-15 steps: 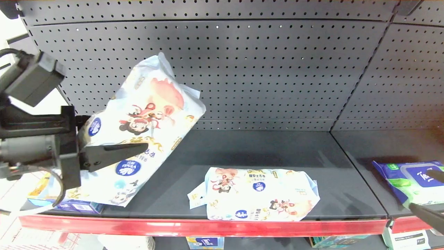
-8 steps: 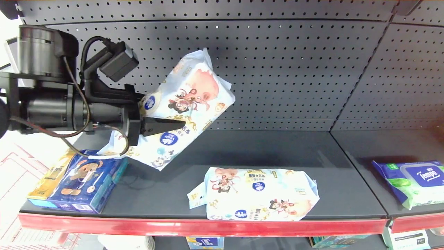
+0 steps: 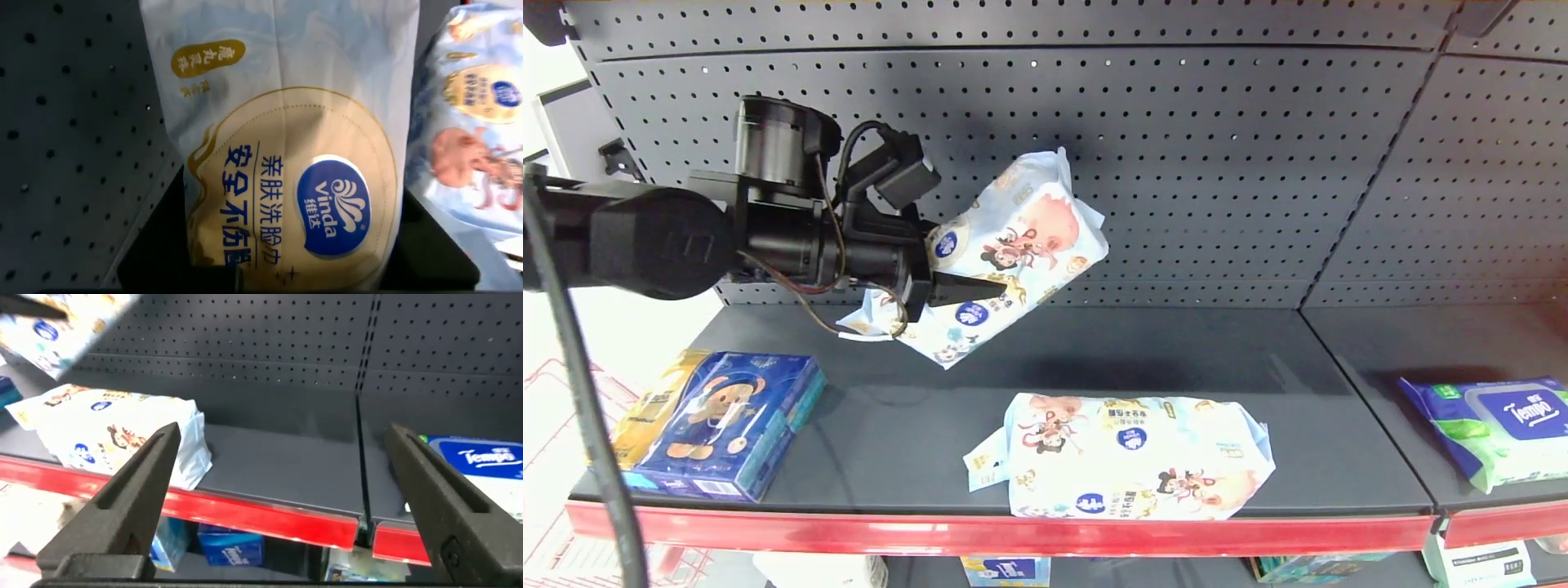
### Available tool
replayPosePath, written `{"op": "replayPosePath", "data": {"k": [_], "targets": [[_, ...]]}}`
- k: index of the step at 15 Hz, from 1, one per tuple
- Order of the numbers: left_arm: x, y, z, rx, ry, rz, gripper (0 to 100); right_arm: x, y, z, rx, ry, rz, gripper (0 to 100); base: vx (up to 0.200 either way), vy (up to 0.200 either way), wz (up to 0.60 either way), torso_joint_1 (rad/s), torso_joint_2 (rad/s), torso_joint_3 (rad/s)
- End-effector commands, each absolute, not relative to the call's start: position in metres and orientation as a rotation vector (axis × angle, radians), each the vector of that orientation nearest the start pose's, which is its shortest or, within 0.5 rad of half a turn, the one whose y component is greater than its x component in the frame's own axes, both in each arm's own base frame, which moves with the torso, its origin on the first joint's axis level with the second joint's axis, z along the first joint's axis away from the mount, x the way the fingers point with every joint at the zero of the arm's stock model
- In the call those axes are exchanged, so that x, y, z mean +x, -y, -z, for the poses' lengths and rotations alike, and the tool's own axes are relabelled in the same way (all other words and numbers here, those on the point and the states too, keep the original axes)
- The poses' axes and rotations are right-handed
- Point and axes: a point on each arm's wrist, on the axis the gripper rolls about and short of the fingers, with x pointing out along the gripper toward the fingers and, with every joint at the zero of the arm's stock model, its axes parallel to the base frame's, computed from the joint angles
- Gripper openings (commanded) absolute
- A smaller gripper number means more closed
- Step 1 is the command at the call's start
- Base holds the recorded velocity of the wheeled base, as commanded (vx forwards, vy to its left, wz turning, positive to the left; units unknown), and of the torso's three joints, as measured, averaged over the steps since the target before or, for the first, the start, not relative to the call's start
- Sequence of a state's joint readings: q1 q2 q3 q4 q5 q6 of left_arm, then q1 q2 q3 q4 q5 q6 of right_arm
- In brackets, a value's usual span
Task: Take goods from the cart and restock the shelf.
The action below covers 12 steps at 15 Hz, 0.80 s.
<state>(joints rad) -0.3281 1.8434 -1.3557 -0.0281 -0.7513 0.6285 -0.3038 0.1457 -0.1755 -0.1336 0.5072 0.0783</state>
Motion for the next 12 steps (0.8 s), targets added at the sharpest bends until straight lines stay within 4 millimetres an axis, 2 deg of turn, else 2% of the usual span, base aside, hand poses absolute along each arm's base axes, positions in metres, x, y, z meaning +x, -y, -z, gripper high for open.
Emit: {"op": "replayPosePath", "data": {"k": [1,5,8,12], "targets": [[0.35,0.14,-0.213,0.455,-0.154,1.187,0,-0.022,-0.019,-0.14,0.01,0.147,-0.2,100,0.0,0.0,0.0,0.0,0.0,0.0],[0.365,0.161,-0.204,0.469,-0.14,1.223,0,-0.022,-0.019,-0.138,0.007,0.142,-0.198,100,0.0,0.0,0.0,0.0,0.0,0.0],[0.367,0.175,-0.196,0.47,-0.149,1.257,0,-0.022,-0.019,-0.138,0.002,0.144,-0.189,100,0.0,0.0,0.0,0.0,0.0,0.0],[0.37,0.184,-0.188,0.47,-0.162,1.274,0,-0.022,-0.019,-0.138,0.003,0.143,-0.186,100,0.0,0.0,0.0,0.0,0.0,0.0]]}}
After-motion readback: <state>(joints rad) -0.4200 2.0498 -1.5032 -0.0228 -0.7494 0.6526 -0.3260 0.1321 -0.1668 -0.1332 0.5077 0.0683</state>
